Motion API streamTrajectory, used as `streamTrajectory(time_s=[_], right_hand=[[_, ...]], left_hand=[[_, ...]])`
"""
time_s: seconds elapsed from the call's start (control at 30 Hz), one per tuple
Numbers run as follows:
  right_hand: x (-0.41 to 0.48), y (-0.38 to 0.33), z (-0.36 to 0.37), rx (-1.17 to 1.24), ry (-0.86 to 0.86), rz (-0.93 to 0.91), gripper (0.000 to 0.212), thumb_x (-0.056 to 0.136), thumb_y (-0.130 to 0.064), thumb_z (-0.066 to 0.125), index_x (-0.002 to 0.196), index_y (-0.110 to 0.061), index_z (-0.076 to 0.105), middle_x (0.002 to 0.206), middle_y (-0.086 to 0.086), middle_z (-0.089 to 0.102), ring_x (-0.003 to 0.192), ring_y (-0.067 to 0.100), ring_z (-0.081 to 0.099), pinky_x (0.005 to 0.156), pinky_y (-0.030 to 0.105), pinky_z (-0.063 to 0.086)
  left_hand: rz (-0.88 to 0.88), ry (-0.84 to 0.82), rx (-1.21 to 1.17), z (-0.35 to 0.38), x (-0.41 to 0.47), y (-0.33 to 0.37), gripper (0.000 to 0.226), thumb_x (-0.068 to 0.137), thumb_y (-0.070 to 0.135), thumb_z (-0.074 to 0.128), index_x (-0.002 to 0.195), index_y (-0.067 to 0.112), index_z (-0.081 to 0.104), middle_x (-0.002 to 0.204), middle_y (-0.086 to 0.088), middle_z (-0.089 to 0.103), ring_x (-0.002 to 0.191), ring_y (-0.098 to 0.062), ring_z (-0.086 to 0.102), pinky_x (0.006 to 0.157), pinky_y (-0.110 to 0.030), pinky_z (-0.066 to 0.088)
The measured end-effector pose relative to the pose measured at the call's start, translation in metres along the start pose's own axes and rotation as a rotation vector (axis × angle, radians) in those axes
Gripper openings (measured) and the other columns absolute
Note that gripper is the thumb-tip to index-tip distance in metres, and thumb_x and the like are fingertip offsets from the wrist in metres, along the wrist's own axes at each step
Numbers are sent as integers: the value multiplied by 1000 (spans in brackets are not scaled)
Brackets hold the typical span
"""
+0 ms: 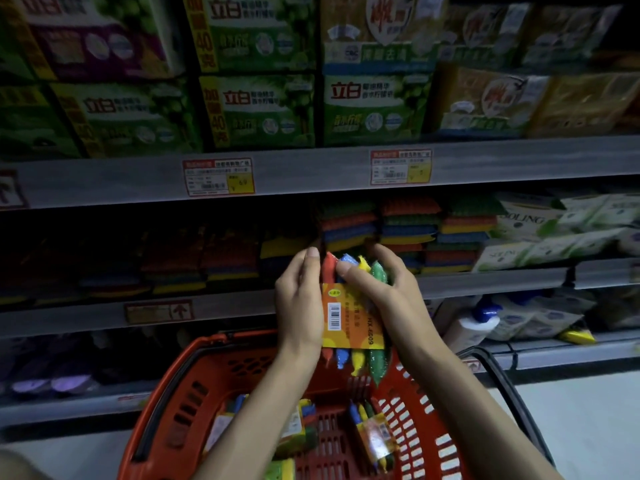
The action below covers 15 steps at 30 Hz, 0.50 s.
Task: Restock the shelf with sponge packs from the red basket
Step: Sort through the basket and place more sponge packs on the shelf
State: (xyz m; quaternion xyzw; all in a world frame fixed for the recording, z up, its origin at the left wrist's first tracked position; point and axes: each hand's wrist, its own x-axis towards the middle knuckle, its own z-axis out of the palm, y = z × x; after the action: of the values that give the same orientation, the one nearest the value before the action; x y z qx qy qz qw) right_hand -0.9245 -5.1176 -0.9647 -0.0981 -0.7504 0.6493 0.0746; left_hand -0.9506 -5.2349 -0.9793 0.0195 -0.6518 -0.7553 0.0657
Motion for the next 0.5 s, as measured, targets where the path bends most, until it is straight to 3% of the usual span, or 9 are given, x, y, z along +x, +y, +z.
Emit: streamTrajectory(time_s=[0.07,0.13,0.2,0.3,0.37,0.43,0.5], right_hand=[[-2,1,-2,4,-7,-2,94,66,-63,76,149,-29,48,142,-13,54,124,6,59,101,30,53],[-7,0,-5,6,-32,3,79,67,-63,76,138,-35,57,130,-17,61,112,3,66,87,22,57],[-10,3,-10,0,-31,13,65,67,-66,76,126,-41,63,127,-10,64,109,9,69,88,31,60],[-16,4,-14,12,-28,19,58,69,-69,75,120,-43,66,125,-3,65,111,16,69,93,45,60],[-19,4,-12,12,-20,21,59,69,-72,74,120,-43,66,126,-2,64,112,16,68,94,45,59],[-24,4,-6,24,-30,30,58,71,-74,70,120,-43,66,128,-2,62,114,13,66,97,44,58],[-27,2,0,131,-74,102,51,79,-71,66,118,-38,70,127,-1,67,113,13,69,101,45,55]], left_hand=[[-32,33,32,-2,4,-2,17,106,17,54,101,16,70,84,7,72,73,-3,70,68,-22,53],[-50,48,64,-4,7,-2,18,104,10,55,110,15,72,87,6,76,78,-3,73,67,-17,54],[-54,36,27,-8,-2,1,20,105,13,54,108,15,74,91,-1,78,88,-11,75,74,-24,58],[-174,-126,-62,-13,-14,3,31,107,31,49,113,16,75,104,-6,79,100,-20,75,87,-37,59],[-349,-286,-75,-10,-13,6,42,108,38,42,116,10,72,97,-10,79,86,-15,78,76,-28,61],[-372,-515,-157,-22,-21,6,39,108,29,42,125,1,64,77,0,79,68,-2,75,59,-12,54],[-337,-486,-86,-24,-29,4,36,98,24,61,129,6,65,88,2,81,87,-7,77,67,-9,53]])
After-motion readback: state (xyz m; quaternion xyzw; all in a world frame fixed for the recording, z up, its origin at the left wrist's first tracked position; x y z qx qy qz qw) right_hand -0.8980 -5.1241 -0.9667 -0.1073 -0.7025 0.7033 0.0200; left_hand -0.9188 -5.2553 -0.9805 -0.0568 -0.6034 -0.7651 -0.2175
